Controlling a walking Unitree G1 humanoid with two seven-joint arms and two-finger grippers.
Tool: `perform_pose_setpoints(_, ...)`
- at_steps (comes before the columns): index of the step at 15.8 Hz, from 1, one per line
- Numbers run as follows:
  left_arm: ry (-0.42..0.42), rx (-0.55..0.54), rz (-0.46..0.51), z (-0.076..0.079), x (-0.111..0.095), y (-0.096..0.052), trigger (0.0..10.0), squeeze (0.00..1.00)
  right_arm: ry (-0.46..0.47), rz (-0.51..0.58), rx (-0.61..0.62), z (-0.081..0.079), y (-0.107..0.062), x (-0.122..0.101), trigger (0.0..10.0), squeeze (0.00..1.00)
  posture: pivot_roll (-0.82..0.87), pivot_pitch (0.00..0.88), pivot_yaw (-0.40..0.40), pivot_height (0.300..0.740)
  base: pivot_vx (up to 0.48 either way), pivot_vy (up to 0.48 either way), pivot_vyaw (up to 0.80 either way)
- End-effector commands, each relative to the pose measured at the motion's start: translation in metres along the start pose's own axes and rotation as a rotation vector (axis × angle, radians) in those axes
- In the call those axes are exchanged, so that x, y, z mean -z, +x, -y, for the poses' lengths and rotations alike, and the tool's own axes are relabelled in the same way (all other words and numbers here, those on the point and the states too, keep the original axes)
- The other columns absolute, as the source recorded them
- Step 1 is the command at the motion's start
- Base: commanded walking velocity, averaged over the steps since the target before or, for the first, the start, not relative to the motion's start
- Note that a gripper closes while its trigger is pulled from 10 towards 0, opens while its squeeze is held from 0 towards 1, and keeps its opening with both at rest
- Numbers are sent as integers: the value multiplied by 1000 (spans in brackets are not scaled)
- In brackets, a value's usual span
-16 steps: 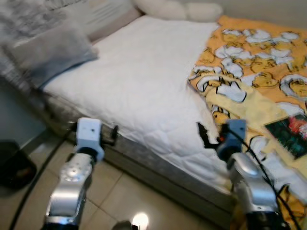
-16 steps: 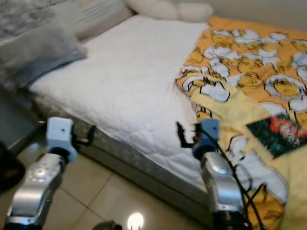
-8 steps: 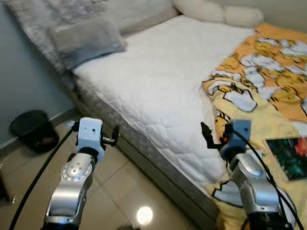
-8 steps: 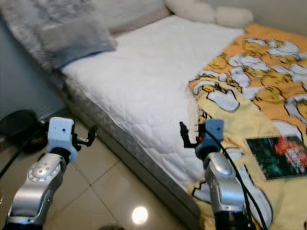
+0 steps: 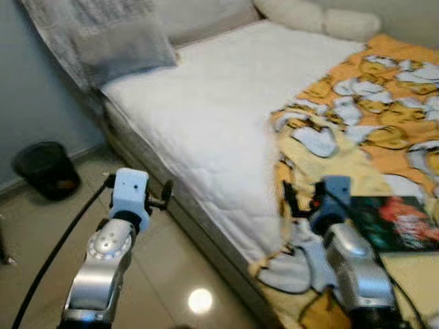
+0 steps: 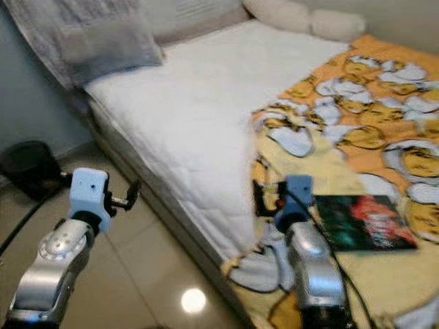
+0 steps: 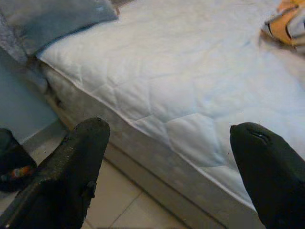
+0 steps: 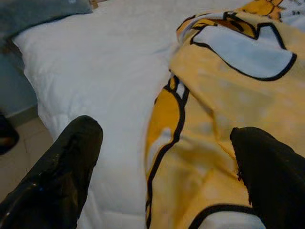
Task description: Clean up the room
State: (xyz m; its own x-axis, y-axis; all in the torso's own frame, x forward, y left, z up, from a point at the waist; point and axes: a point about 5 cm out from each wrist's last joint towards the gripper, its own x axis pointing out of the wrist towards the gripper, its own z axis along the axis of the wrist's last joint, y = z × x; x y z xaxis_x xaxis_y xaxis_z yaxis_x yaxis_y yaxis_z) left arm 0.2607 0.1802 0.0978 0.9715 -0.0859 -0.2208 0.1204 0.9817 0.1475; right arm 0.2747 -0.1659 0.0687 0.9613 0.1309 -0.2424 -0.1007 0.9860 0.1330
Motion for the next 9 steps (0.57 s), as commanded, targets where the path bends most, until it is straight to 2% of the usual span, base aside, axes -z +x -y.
perform_pose_setpoints(1,4,11,0,-1,0,-1,10000,1000,-2,1,-3,-2,1,-2,10000,1000,-35,0,73,740,0,0,0)
perform_pose_setpoints(7,13,19,-9,1,0,-1,10000,988,2,0,-4,-3,1,-2,10000,1000,-37,0,77,740,0,0,0)
perform_pose_setpoints(8,16,22,-10,1,0,-1,10000,820,4,-1,-2,-3,1,-2,10000,992,-37,0,77,740,0,0,0)
perform_pose_setpoints(9,22,30,-12,2,0,-1,10000,263,6,-2,-1,-3,1,-2,10000,875,-37,0,77,740,0,0,0)
